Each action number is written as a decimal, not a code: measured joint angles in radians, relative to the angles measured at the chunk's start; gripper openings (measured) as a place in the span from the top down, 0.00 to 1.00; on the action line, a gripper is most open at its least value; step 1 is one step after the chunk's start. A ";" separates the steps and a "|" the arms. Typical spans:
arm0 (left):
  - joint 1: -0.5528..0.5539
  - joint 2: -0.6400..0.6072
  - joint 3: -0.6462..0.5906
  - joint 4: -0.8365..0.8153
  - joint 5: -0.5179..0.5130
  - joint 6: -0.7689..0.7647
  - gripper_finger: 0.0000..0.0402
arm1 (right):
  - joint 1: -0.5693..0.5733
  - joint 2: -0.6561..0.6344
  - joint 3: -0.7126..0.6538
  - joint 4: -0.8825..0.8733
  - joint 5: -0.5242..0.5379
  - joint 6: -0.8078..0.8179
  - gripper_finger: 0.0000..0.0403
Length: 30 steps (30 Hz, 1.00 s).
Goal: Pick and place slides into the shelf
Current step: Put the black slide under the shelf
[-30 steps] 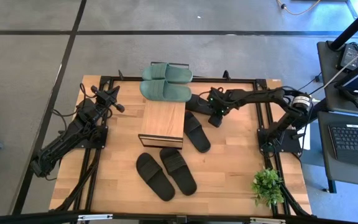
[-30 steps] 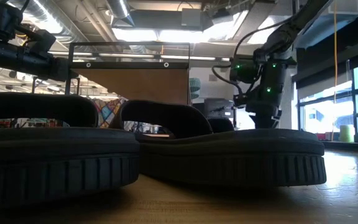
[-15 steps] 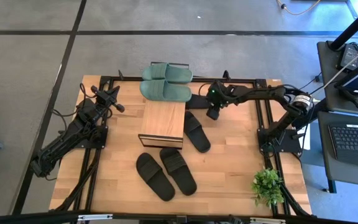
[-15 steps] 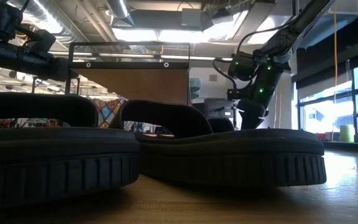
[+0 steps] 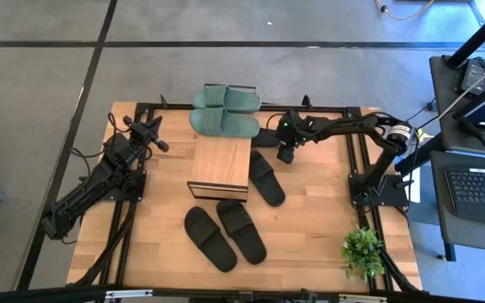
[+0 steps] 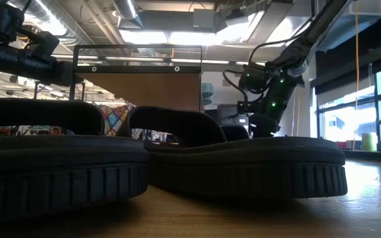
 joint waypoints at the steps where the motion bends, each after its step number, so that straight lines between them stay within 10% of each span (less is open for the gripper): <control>1: 0.000 0.000 0.000 0.000 0.000 0.000 1.00 | 0.000 0.003 0.000 0.019 -0.007 0.000 0.54; 30: -0.001 0.000 0.000 0.000 0.000 -0.002 1.00 | 0.006 0.114 0.063 0.229 -0.097 -0.028 0.54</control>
